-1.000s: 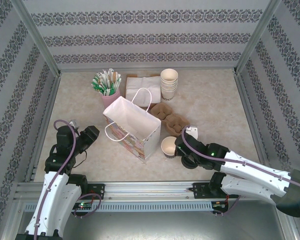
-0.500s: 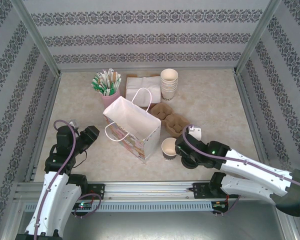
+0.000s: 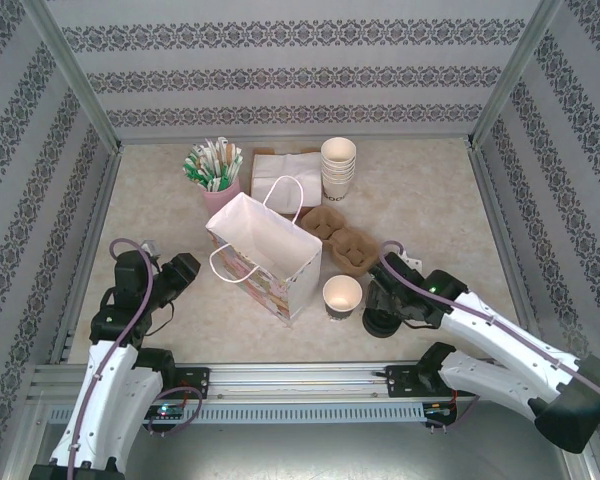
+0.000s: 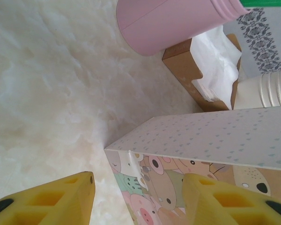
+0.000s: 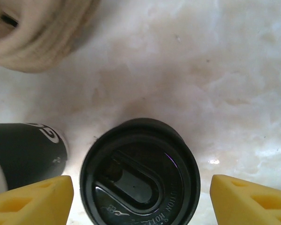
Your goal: Pack the takeout coffee
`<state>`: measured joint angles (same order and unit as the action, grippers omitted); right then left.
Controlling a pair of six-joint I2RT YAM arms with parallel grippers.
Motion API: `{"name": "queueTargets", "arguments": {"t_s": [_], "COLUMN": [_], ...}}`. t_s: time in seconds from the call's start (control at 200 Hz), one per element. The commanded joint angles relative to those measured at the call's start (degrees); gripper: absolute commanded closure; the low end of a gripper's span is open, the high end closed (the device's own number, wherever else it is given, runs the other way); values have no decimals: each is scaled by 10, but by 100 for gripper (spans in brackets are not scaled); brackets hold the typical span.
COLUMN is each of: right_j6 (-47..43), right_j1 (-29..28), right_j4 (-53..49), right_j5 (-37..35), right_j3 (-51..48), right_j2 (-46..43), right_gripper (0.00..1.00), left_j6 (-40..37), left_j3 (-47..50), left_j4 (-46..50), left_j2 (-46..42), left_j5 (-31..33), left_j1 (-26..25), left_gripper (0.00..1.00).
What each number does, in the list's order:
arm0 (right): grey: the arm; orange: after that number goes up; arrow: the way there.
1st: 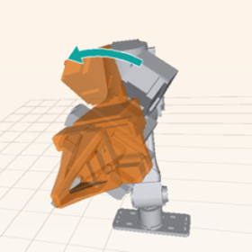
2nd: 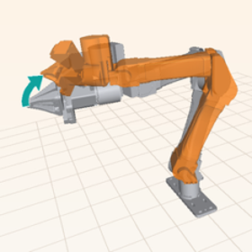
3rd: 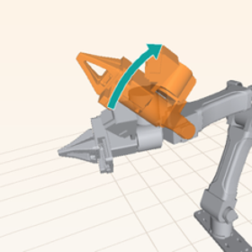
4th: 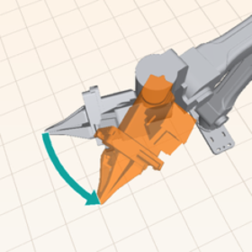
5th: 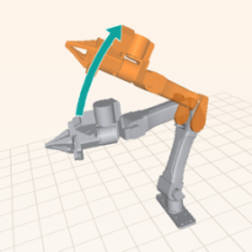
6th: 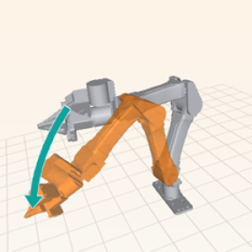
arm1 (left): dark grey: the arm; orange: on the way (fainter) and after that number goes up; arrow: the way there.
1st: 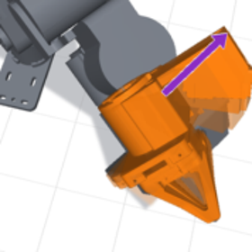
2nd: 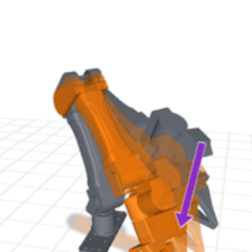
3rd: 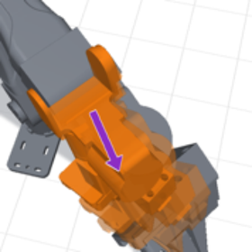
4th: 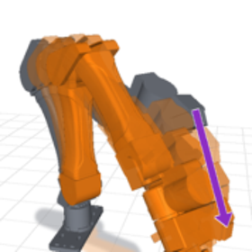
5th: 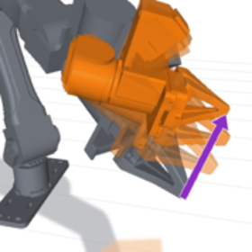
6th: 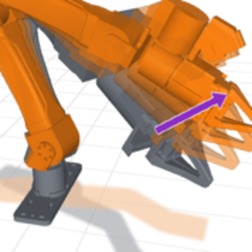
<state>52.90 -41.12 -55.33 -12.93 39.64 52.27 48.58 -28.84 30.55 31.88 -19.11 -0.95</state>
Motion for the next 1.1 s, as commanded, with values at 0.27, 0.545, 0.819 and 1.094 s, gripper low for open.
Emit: {"name": "queueTargets", "arguments": {"t_s": [0.27,0.545,0.819,1.094], "right_j6": [-40,-42,-44,-42], "right_j1": [24,24,23,24], "right_j4": [43,41,36,11], "right_j5": [64,56,50,47], "right_j3": [-32,-45,-41,-20], "right_j2": [29,48,49,29], "right_gripper": [21,22,28,32], "left_j6": [-16,-15,-13,-12], "left_j3": [6,7,7,5], "left_j4": [6,8,10,12], "left_j2": [11,11,10,11], "left_j5": [-18,-18,-18,-16], "left_j1": [4,4,4,4], "left_gripper": [47,47,47,47]}}
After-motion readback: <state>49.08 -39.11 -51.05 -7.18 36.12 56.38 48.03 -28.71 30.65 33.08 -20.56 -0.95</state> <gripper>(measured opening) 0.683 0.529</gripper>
